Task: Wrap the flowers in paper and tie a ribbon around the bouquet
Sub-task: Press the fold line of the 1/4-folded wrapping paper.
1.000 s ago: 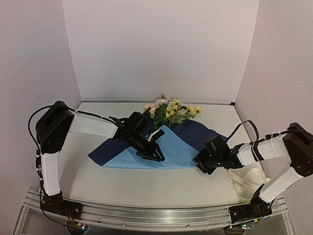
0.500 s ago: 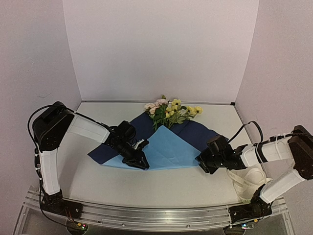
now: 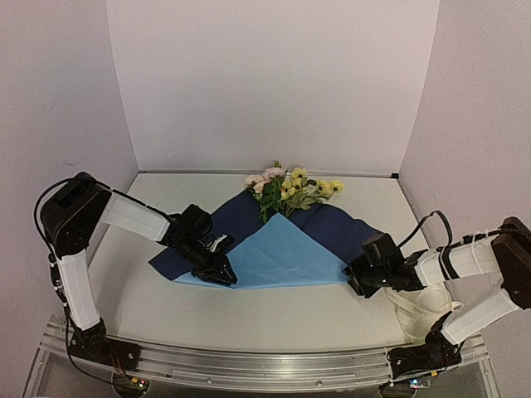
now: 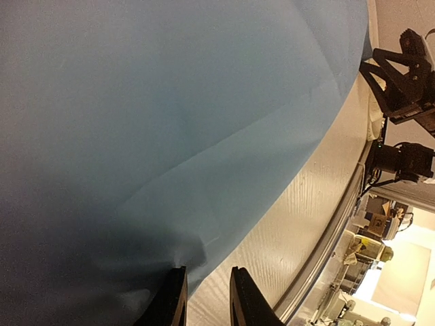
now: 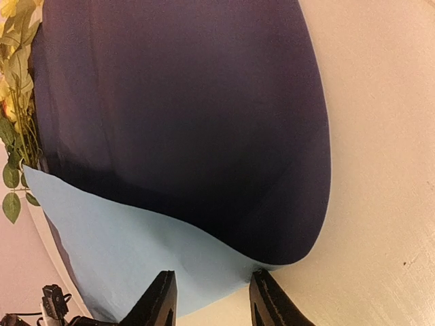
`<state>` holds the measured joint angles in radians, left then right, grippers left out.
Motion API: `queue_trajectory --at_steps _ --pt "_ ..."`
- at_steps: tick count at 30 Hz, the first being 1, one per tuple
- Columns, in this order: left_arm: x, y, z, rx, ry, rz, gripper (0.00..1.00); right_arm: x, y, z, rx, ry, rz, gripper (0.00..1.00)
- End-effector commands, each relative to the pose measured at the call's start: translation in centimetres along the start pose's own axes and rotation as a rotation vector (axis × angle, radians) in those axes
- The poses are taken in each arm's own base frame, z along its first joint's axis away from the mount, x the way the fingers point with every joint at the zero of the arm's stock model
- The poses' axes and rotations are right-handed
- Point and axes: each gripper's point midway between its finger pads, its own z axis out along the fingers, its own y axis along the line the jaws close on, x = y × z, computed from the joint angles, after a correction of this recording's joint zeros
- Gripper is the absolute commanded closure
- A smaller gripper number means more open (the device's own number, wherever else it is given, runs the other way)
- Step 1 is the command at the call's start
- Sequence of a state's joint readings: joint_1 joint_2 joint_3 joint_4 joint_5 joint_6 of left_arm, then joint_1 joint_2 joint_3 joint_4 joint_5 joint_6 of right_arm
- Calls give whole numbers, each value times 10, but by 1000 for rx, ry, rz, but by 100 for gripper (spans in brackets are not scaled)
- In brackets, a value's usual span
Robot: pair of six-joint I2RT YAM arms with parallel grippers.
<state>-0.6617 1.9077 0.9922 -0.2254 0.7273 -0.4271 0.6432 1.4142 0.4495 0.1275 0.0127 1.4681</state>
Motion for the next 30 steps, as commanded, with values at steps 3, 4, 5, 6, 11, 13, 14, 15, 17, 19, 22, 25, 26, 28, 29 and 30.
queue_trajectory --at_steps 3,4,5,6,11,13,14,15,17,19,22,25,26,28,29,30 --pt "1 7 -29 -35 -79 -19 76 -3 -21 1 55 -2 18 62" --pt "2 9 -31 -40 -83 -26 76 -3 -23 1 57 -2 20 62" --pt "4 12 -33 -46 -86 -35 76 -3 -24 1 59 -3 22 63" --pt "7 15 -35 -53 -88 -45 76 -4 -25 0 58 -4 26 63" --pt "19 32 -48 -96 -105 -97 76 -7 -31 -3 58 -11 40 63" --pt "23 38 -54 -116 -111 -118 76 -8 -32 -4 56 -13 43 63" --pt "24 41 -56 -128 -112 -127 76 -8 -32 -5 55 -14 44 63" --pt "25 43 -59 -140 -115 -135 76 -8 -32 -5 53 -14 43 63" --pt "21 41 -64 -156 -128 -128 76 -8 -32 -6 51 -14 37 62" --pt "11 32 -71 -153 -148 -104 75 -9 -31 -6 48 -14 28 59" --pt "-14 9 -81 -125 -189 -45 72 -9 -26 -8 39 -15 7 53" --pt "-44 -25 -83 -87 -213 46 70 -13 -24 -12 44 -32 -18 52" --pt "-49 -32 -77 -78 -205 63 70 -15 -27 -14 57 -43 -25 51" --pt "-65 -55 -68 -42 -203 111 70 -19 -30 -16 57 -66 -38 49" --pt "-69 -63 -62 -25 -194 128 71 -21 -31 -18 54 -77 -45 49" --pt "-74 -70 -52 -10 -181 143 71 -23 -31 -19 52 -86 -55 48"
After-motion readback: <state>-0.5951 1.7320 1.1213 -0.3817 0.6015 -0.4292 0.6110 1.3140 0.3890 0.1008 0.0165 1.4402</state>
